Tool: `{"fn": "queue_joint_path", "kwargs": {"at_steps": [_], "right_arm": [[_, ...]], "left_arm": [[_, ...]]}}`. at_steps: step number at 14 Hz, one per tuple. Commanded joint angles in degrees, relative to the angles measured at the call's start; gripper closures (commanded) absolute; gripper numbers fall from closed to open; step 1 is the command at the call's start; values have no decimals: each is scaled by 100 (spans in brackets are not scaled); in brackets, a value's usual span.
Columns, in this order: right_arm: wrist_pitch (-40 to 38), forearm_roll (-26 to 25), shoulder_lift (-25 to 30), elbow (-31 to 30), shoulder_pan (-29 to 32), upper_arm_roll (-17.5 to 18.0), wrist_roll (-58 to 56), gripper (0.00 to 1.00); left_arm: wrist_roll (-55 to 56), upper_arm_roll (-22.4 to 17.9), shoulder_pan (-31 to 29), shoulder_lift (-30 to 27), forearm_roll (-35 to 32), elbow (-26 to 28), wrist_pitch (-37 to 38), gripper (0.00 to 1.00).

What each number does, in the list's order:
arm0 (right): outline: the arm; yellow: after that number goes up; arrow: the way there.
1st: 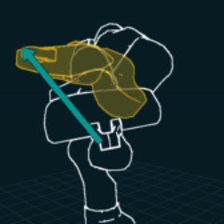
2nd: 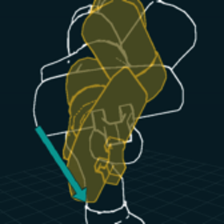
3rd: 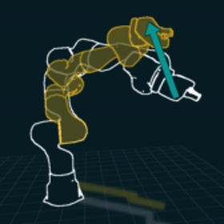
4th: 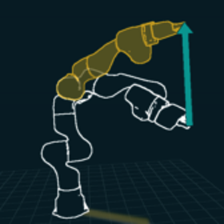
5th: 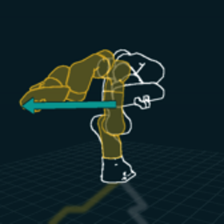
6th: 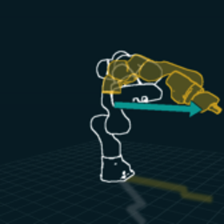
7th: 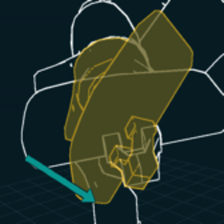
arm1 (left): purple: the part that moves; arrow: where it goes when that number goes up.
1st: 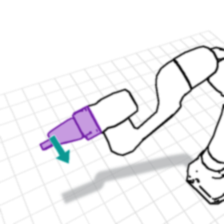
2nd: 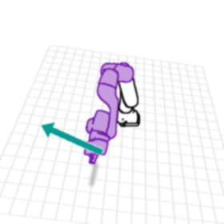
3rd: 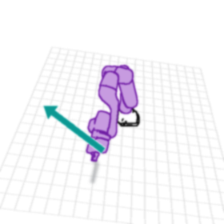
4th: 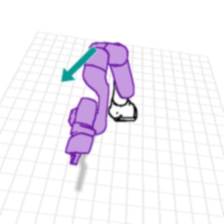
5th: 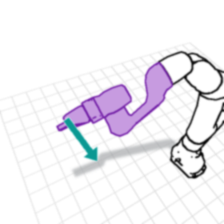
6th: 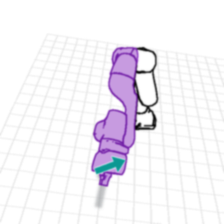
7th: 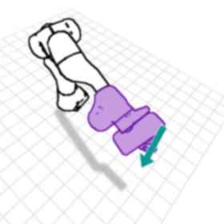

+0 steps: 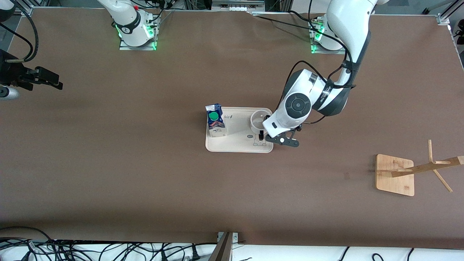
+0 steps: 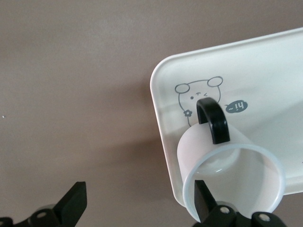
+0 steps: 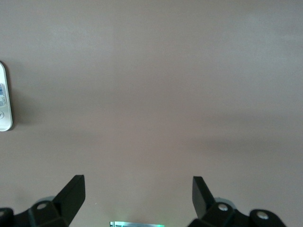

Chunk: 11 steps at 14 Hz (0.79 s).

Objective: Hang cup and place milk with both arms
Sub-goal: 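Lower the left gripper over the mug's black handle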

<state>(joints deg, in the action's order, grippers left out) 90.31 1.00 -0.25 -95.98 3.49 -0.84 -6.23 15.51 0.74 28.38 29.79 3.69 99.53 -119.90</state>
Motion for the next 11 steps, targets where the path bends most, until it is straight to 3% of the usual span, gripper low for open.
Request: {"fn": "queue_joint_path", "kwargs": {"at_steps": [1,4,11], "right_arm": [[-128,6,-37,132,-24,-21,16,0],[-128,6,-37,124,-24,-21,16,0],[-128,6,-37,124,-24,-21,16,0]], "left_arm": [[161,40,27,-483,132,576,-209,0],[1014,418,-17,-536,123,506,-209,0],[1568,594,62,-361,334,383,-656,0]]}}
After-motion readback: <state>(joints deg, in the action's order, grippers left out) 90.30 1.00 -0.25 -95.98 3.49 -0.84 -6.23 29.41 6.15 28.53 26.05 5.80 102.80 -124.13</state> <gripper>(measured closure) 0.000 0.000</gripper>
